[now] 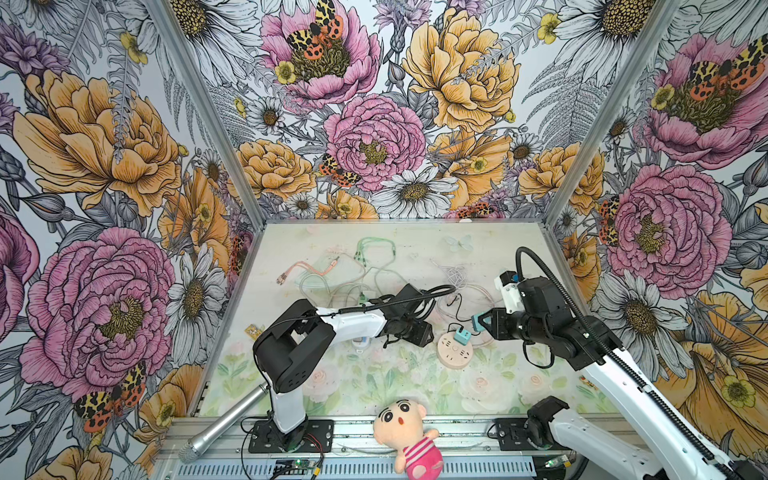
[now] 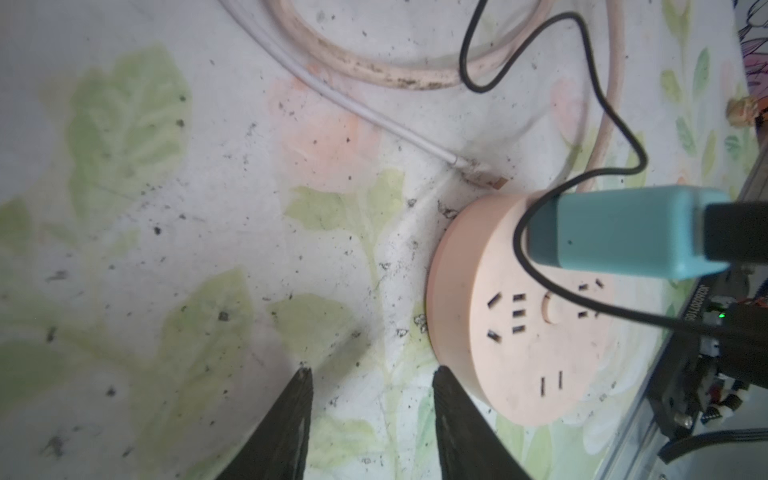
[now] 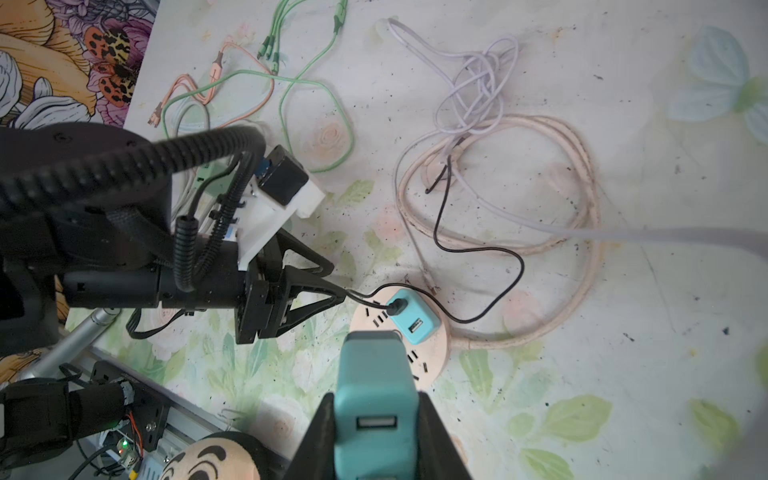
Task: Insert the plug
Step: 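Lower the teal charger over the pink socket with the right gripper while the left hovers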
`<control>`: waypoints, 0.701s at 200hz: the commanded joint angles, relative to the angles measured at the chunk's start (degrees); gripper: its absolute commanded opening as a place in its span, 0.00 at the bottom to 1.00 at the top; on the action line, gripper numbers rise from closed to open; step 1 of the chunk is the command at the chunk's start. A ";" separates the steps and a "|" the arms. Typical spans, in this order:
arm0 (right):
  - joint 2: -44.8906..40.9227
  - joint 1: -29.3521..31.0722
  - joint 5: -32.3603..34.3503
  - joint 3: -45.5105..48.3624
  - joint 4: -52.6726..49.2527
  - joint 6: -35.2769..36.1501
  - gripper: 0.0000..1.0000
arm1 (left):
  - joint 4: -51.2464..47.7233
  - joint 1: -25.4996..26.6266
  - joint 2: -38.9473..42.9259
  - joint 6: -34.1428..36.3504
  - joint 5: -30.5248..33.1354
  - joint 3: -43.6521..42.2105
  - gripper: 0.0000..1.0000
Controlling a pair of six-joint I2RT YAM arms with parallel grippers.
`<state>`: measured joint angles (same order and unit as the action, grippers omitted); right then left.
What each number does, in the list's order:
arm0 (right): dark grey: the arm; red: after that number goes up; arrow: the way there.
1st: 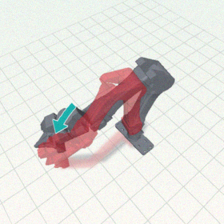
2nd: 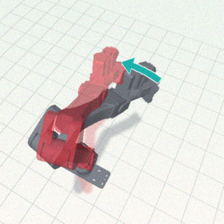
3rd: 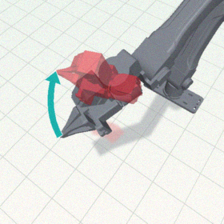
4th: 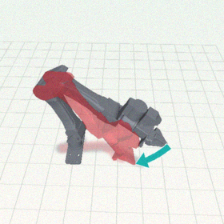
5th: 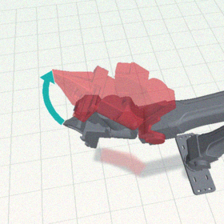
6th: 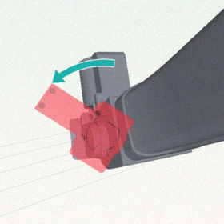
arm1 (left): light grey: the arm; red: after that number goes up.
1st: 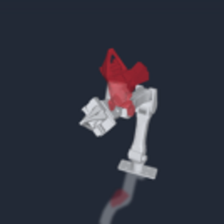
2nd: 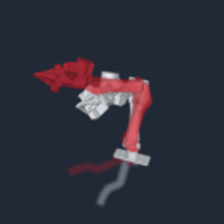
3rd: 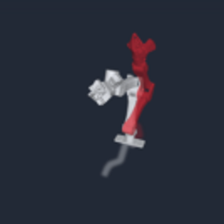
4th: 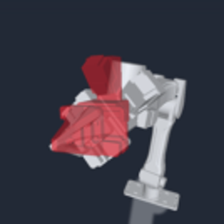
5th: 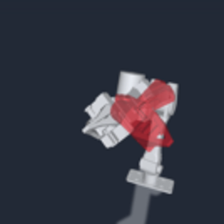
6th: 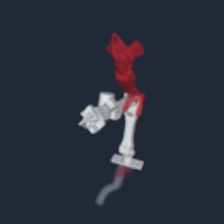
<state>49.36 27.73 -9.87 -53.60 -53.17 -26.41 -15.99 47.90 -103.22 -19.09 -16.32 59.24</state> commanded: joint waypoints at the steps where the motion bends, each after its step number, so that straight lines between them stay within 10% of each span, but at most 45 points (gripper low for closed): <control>1: 0.21 3.61 -2.08 1.36 4.87 3.64 0.00 | 3.89 -1.68 3.60 -2.96 -3.12 -2.39 0.49; 140: 20.38 14.02 1.52 -9.37 0.22 32.58 0.00 | -0.45 -6.47 8.94 -0.17 -1.89 -5.20 0.49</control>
<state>67.66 41.34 -10.33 -60.45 -50.33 -1.56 -15.75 42.46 -96.73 -20.62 -18.72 55.46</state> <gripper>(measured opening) 0.279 0.488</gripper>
